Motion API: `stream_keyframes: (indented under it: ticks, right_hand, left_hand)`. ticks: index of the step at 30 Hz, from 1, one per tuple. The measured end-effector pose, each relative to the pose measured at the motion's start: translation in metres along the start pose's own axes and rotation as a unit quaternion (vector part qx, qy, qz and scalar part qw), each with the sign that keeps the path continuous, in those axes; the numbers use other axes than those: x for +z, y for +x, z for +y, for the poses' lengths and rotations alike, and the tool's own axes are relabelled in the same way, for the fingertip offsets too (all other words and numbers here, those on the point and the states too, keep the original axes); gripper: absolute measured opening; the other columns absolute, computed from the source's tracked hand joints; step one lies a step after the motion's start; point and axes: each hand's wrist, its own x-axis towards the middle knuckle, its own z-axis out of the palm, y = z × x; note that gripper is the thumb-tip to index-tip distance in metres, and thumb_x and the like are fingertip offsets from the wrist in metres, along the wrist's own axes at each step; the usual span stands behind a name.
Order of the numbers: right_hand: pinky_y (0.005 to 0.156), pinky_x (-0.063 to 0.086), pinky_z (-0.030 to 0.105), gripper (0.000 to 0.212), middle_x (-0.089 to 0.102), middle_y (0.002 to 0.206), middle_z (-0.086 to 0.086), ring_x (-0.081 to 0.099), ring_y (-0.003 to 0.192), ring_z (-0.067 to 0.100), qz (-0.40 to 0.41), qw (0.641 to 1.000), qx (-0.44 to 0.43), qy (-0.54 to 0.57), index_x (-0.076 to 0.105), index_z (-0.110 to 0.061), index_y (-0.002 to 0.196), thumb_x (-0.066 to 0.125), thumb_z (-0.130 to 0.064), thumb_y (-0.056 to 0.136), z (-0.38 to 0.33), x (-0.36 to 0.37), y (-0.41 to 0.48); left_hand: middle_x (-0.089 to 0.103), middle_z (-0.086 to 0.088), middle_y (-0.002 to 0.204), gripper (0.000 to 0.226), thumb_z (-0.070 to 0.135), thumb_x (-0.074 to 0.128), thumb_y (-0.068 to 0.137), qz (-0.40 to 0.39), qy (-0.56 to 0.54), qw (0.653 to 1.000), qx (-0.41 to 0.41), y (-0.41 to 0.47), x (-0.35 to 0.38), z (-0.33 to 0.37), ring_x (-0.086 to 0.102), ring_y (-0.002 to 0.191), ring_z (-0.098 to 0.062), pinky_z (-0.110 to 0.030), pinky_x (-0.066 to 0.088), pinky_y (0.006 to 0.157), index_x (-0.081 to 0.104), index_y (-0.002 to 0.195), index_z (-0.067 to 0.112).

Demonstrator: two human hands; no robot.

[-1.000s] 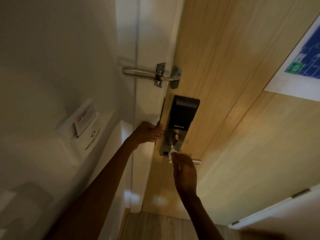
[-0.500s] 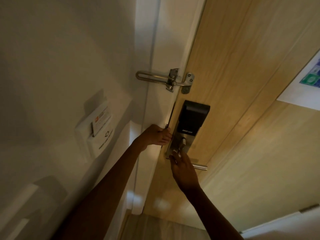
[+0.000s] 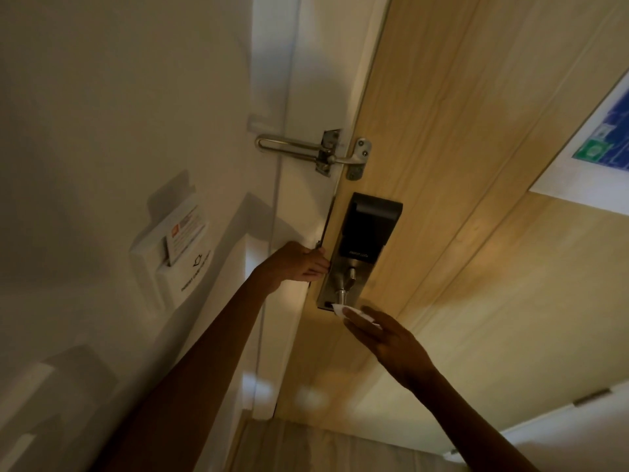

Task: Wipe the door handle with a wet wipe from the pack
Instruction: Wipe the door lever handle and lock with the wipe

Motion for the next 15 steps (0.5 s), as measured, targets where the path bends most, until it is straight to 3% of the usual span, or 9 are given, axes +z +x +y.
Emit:
stream_keyframes:
  ticks: [2,6,9,15]
  right_hand:
    - [0.086,0.056,0.040,0.076,0.045,0.147,0.006,0.047,0.129,0.034,0.019,1.000,-0.008,-0.012,0.041,-0.017,0.144,0.057,0.003,0.072,0.010,-0.001,-0.016]
    - [0.083,0.049,0.023,0.091,0.045,0.147,-0.005,0.040,0.134,0.021,0.068,0.996,0.060,-0.018,0.048,-0.020,0.139,0.061,0.021,0.059,0.021,-0.006,-0.047]
    - [0.086,0.055,0.028,0.087,0.041,0.150,-0.006,0.041,0.134,0.018,0.094,0.986,0.136,0.038,0.043,-0.021,0.143,0.069,0.016,0.068,0.019,0.000,-0.065]
    - [0.107,0.040,0.041,0.066,0.045,0.146,0.010,0.039,0.136,0.028,0.127,0.975,0.180,0.037,0.043,-0.013,0.142,0.063,0.001,0.081,-0.025,0.025,-0.026]
  left_hand:
    - [0.070,-0.017,0.116,0.040,0.029,0.051,0.098,0.011,0.019,1.000,0.011,0.000,-0.001,-0.002,0.068,0.108,-0.027,-0.036,0.054,0.095,0.062,0.116,-0.005]
    - [0.072,-0.019,0.111,0.033,0.032,0.060,0.093,-0.007,-0.006,1.000,0.007,0.004,-0.002,-0.007,0.071,0.100,-0.024,-0.037,0.055,0.095,0.069,0.099,0.001]
    - [0.071,-0.019,0.110,0.035,0.030,0.061,0.093,-0.010,-0.012,1.000,0.010,0.002,-0.002,-0.006,0.071,0.102,-0.024,-0.033,0.057,0.090,0.067,0.104,-0.002]
    - [0.067,-0.019,0.118,0.033,0.020,0.050,0.099,-0.030,-0.005,1.000,0.002,0.000,-0.002,-0.005,0.065,0.107,-0.026,-0.021,0.058,0.075,0.060,0.115,-0.008]
